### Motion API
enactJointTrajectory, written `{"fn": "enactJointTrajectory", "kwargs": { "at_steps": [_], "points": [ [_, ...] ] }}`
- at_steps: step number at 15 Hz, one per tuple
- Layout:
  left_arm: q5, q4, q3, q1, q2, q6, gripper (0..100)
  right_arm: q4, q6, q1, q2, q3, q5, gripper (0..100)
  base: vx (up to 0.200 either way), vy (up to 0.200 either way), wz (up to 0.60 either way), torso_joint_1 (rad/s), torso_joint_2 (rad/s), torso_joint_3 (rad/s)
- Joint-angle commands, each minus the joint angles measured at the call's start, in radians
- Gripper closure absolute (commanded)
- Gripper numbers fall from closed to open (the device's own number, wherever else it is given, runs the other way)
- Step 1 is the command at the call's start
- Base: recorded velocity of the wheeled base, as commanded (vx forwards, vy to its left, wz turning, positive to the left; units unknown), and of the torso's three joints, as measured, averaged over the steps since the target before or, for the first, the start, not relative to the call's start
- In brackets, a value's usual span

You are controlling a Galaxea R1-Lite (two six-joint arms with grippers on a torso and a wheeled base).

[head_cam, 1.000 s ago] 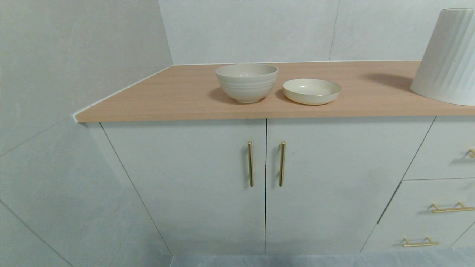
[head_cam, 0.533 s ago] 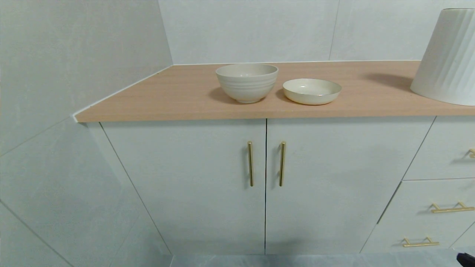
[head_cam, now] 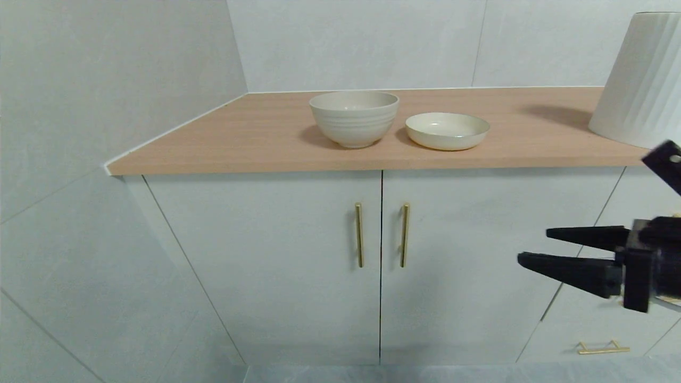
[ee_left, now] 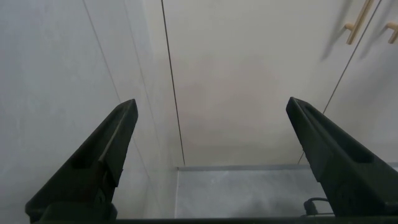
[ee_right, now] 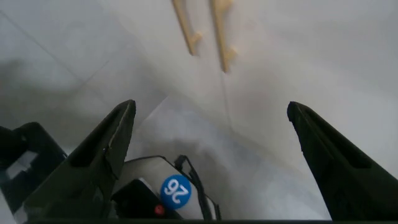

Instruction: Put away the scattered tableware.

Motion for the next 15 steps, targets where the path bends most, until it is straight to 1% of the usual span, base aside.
{"fn": "enactJointTrajectory", "kwargs": {
  "at_steps": [1, 2, 3, 7, 8, 11, 12, 13, 15],
  "points": [
    [0.000, 0.000, 0.000, 0.000, 0.000, 0.000, 0, -0.016, 0.009, 0.098, 0.217, -0.098, -0.011, 0, 0.000, 0.000, 0.00, 0.000, 0.00, 0.000],
    [0.000, 0.000, 0.000, 0.000, 0.000, -0.001, 0, -0.024, 0.015, 0.104, 0.239, -0.098, -0.010, 0, 0.000, 0.000, 0.00, 0.000, 0.00, 0.000],
    [0.000, 0.000, 0.000, 0.000, 0.000, -0.001, 0, -0.086, 0.024, 0.118, 0.309, -0.084, -0.010, 0, 0.000, 0.000, 0.00, 0.000, 0.00, 0.000],
    [0.000, 0.000, 0.000, 0.000, 0.000, -0.001, 0, -0.281, 0.046, 0.118, 0.467, -0.048, -0.010, 0, 0.000, 0.000, 0.00, 0.000, 0.00, 0.000],
    [0.000, 0.000, 0.000, 0.000, 0.000, -0.001, 0, -0.321, 0.070, 0.119, 0.483, -0.046, -0.010, 0, 0.000, 0.000, 0.00, 0.000, 0.00, 0.000],
    [0.000, 0.000, 0.000, 0.000, 0.000, -0.001, 0, -0.442, 0.207, 0.134, 0.521, -0.054, -0.011, 0, 0.000, 0.000, 0.00, 0.000, 0.00, 0.000],
    [0.000, 0.000, 0.000, 0.000, 0.000, -0.001, 0, -0.465, 0.222, 0.134, 0.529, -0.054, -0.011, 0, 0.000, 0.000, 0.00, 0.000, 0.00, 0.000],
    [0.000, 0.000, 0.000, 0.000, 0.000, -0.001, 0, -0.539, 0.247, 0.136, 0.570, -0.052, -0.013, 0, 0.000, 0.000, 0.00, 0.000, 0.00, 0.000],
    [0.000, 0.000, 0.000, 0.000, 0.000, -0.003, 0, -0.613, 0.251, 0.141, 0.598, -0.048, -0.014, 0, 0.000, 0.000, 0.00, 0.000, 0.00, 0.000]
  ]
}}
